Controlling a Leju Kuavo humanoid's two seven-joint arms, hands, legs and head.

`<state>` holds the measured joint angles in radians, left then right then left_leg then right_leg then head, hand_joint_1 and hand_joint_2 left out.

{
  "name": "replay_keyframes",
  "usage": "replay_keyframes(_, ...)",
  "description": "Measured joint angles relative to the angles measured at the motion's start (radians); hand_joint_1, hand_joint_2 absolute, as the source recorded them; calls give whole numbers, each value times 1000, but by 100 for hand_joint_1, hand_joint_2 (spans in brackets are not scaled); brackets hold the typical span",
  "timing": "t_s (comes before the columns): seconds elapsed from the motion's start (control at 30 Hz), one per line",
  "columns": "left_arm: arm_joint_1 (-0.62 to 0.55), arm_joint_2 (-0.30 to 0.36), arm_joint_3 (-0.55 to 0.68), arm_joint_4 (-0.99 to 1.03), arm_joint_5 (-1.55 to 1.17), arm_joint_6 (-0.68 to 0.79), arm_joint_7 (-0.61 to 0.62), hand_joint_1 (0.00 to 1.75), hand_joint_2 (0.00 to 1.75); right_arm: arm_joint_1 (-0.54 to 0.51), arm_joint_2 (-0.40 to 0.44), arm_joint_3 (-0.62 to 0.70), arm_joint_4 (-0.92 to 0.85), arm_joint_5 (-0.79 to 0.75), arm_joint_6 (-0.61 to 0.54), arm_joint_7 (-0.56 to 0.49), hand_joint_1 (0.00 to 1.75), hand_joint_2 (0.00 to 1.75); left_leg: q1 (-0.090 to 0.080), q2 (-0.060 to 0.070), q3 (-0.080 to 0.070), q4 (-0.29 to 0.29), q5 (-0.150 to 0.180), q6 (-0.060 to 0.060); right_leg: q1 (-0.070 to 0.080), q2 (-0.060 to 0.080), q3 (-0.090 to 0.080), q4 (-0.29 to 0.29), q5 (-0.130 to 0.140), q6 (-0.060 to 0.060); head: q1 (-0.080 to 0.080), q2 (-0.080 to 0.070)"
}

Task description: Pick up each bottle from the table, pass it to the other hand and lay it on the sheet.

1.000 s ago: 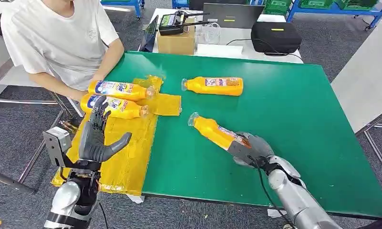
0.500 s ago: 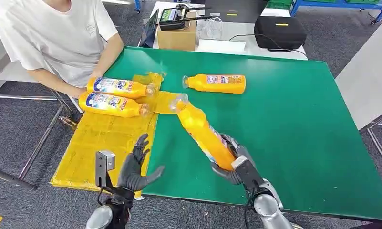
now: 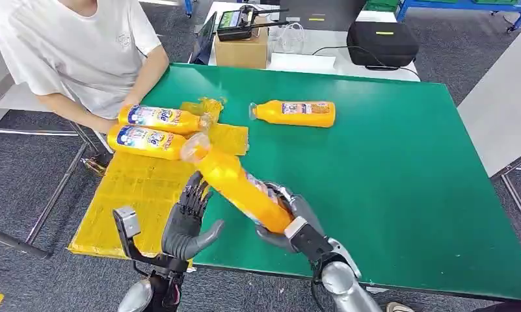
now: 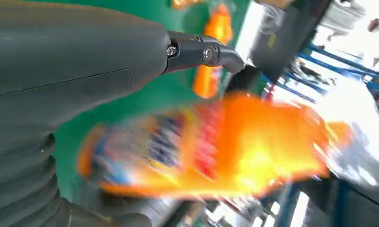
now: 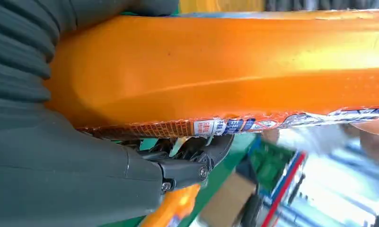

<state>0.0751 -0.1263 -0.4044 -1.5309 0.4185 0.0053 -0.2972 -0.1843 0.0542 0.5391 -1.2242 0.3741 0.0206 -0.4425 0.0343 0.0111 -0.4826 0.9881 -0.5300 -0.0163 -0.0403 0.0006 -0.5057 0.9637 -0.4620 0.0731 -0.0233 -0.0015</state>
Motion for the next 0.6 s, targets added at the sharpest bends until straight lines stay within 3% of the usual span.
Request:
replay_keyframes(0.17, 4, -8, 3, -33, 13, -12, 8, 0, 175, -34, 13, 82, 55, 52, 0, -40, 175, 175, 0, 0, 0, 0, 0, 0, 0, 0, -1, 0, 0, 0, 0, 0)
replay_keyframes(0.3, 1, -18, -2, -29, 120, -32, 100, 0, 175, -58, 12, 155, 90, 75, 8, -98, 175, 175, 0, 0, 0, 0, 0, 0, 0, 0, -1, 0, 0, 0, -1, 0)
replay_keyframes(0.6, -18, -14, -27, 23, 200, -61, 170, 0, 175, -93, 11, 206, 126, 72, -18, -132, 175, 175, 0, 0, -1, 0, 0, 0, 0, 0, -1, 0, 0, 0, 0, 0)
